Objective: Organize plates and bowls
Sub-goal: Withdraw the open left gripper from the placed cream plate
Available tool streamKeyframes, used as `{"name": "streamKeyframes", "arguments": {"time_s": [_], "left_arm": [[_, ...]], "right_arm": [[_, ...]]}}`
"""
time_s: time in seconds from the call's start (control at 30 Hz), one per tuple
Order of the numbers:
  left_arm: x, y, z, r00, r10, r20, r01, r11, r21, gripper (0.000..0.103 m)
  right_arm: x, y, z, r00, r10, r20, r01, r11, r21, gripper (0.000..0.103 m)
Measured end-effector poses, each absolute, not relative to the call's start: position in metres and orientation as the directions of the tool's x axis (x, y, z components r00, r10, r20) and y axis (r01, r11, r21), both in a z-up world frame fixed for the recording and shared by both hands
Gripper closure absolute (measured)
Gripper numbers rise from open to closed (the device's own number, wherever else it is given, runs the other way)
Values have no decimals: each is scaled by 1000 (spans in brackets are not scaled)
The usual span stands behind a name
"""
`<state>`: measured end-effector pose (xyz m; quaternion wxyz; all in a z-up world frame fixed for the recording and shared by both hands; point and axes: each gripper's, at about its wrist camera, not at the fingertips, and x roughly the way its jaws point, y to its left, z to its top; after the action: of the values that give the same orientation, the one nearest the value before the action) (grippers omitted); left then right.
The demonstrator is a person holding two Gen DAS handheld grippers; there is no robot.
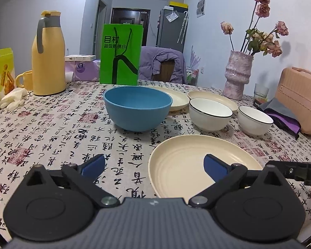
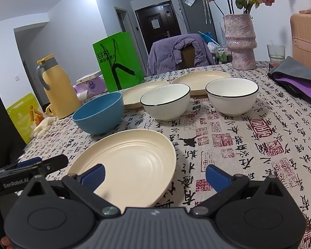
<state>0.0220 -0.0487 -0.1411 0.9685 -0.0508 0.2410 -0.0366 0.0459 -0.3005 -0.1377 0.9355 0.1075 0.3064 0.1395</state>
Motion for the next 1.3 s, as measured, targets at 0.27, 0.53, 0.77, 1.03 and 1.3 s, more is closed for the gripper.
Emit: {"name": "streamKeyframes", "arguments": {"time_s": [0.27,0.53,0.77,1.03,1.3], "left_arm": [[17,-45,-139,883,-84,-462,30,992,-122,0],[10,-41,-136,887,-80,-456,21,991,-134,0],[0,-35,-132,893,-75,-445,14,990,-140,0],[-11,-26,-118,907,-59,-416,0,990,-141,0],[-18,-19,-109,915,-62,-398,2,989,-151,0]], "right_arm": [[42,-300,-136,774,330,-540,-196,936,291,0],[33,-297,-130,780,328,-533,-200,938,285,0],[25,-293,-124,785,327,-526,-202,938,281,0],[14,-290,-110,790,327,-518,-209,939,273,0],[8,-294,-102,797,327,-508,-192,934,301,0]]}}
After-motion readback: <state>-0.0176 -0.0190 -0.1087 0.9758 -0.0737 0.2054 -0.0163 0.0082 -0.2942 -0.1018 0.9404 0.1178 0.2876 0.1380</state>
